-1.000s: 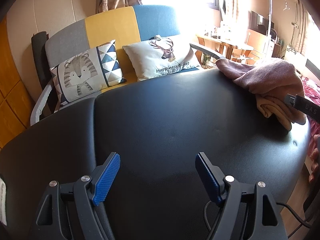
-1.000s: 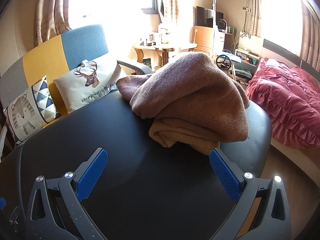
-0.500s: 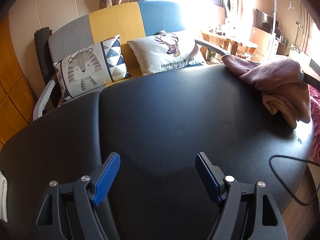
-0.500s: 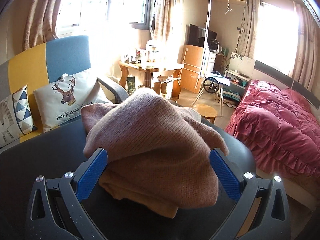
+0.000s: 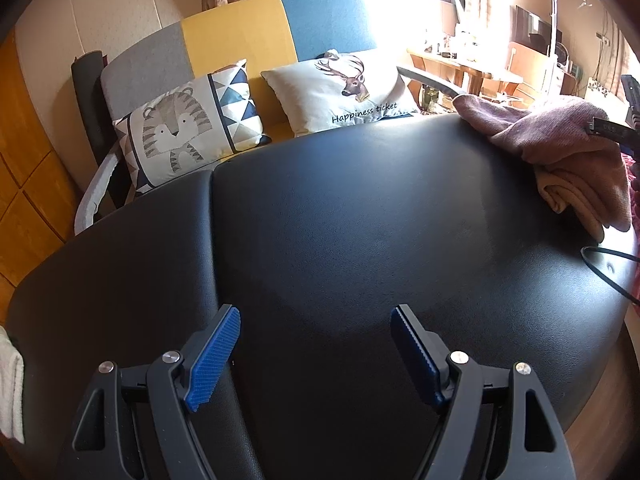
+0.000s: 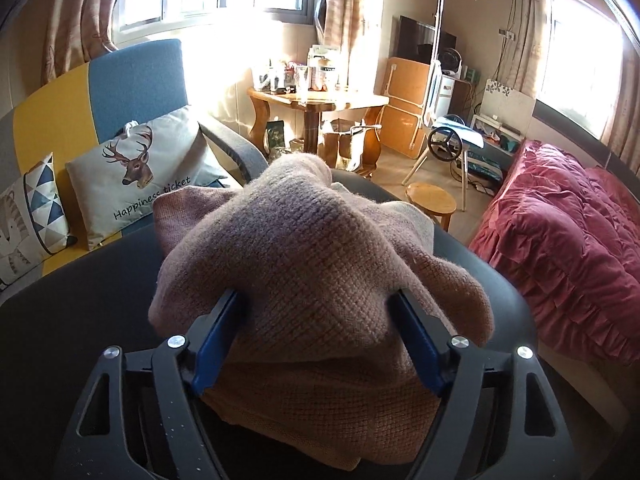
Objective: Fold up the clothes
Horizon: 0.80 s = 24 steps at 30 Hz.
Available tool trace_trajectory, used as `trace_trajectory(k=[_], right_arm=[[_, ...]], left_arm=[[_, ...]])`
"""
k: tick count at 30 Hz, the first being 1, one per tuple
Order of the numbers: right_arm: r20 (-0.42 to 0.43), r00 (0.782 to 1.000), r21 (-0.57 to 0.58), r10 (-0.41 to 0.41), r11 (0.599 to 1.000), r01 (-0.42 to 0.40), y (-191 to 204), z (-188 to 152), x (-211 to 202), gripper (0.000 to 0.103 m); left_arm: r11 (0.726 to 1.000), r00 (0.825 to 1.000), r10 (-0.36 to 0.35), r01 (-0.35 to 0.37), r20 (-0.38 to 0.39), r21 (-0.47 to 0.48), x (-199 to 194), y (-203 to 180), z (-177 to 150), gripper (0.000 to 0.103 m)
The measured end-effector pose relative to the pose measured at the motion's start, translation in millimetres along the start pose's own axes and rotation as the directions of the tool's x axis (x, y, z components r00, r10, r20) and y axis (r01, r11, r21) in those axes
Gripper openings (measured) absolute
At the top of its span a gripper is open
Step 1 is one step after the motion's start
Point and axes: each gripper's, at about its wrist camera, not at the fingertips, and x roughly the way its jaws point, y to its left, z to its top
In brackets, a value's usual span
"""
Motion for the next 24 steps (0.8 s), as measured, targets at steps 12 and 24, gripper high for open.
trace_trajectory(k=[12,24], right_arm=[[-0.010,0.993,-0.015,0.116,0.993,-0.116,35.8,-15.9,-28.6,0.022],[-0.165,0.843,0.042,0.512,0.857,-0.513,171.2,-91.2,-78.0,0.014]], left_arm=[[1.000,1.000,0.012,-0.012,-0.026,0.000,7.3,5.1,-9.0,0.079],[0.995,0.996,0.050,-0.057,-0.075,-0.081,20.1,41.4,-27.6,0.079]])
